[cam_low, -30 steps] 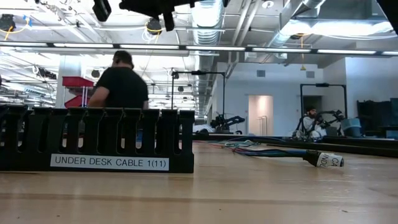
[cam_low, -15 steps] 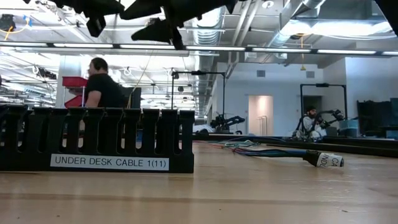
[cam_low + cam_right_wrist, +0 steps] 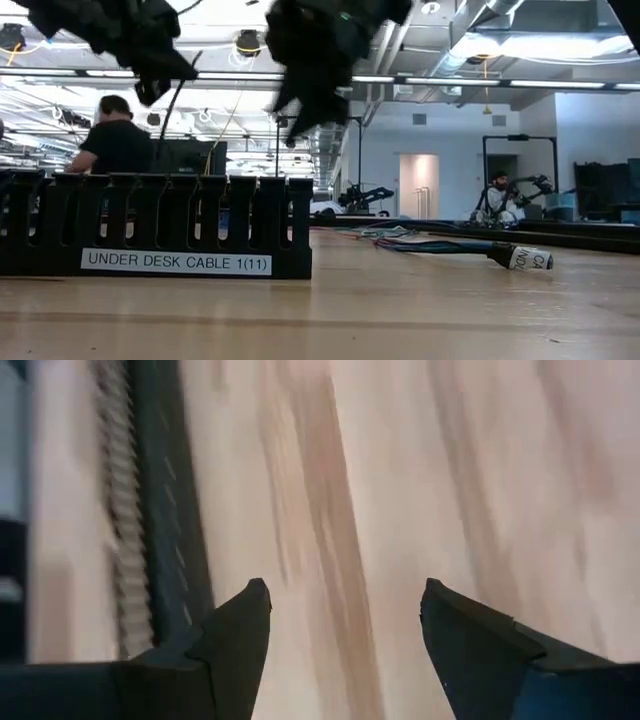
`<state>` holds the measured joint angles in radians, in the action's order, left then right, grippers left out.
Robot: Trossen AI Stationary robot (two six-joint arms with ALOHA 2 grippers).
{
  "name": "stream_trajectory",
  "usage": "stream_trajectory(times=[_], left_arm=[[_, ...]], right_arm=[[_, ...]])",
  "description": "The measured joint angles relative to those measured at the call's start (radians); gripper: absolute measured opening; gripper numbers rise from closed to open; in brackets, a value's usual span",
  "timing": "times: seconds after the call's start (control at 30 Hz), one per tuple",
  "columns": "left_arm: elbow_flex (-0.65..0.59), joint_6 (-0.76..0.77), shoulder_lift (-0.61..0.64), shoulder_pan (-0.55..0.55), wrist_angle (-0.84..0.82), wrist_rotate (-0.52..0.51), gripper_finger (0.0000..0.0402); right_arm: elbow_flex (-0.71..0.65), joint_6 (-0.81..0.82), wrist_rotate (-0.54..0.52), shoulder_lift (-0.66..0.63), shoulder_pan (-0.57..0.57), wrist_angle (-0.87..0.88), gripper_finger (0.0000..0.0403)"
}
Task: Ziptie cables
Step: Wrap the cable wires with the black zip tie
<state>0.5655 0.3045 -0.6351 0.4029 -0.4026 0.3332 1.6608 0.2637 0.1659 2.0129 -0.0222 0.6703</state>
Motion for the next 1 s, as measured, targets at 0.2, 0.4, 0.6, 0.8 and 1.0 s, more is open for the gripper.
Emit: stream_trajectory(times=[0.2,0.4,0.6,0.8,1.0], left_arm=[[-0.041,0.056,0.07,-0.035,0.116,-0.001,0.0],[-0.042,0.086,0.119,-0.052,0.142,-0.057,0.0],[-0.042,0.158,0.101,-0.107,0.248,-0.173,0.0],[-0.042,0.158,0.011,-0.171,0.264,-0.34,0.0],[-0.045,0.182,-0.132,-0.181,0.265,-0.356,0.0]], right_arm=[[-0.172,0.053,-0.029,-0.126,-0.097,0.146,0.0244],[-0.38,0.047,-0.135,-0.319,-0.227,0.237,0.0242],[-0.445,-0.157,-0.275,-0.342,-0.288,0.416,0.023],[-0.611,-0.061,-0.301,-0.403,-0.223,0.309,0.0216],[-0.689,0.021,-0.29,-0.506,-0.185,0.13,0.0205]])
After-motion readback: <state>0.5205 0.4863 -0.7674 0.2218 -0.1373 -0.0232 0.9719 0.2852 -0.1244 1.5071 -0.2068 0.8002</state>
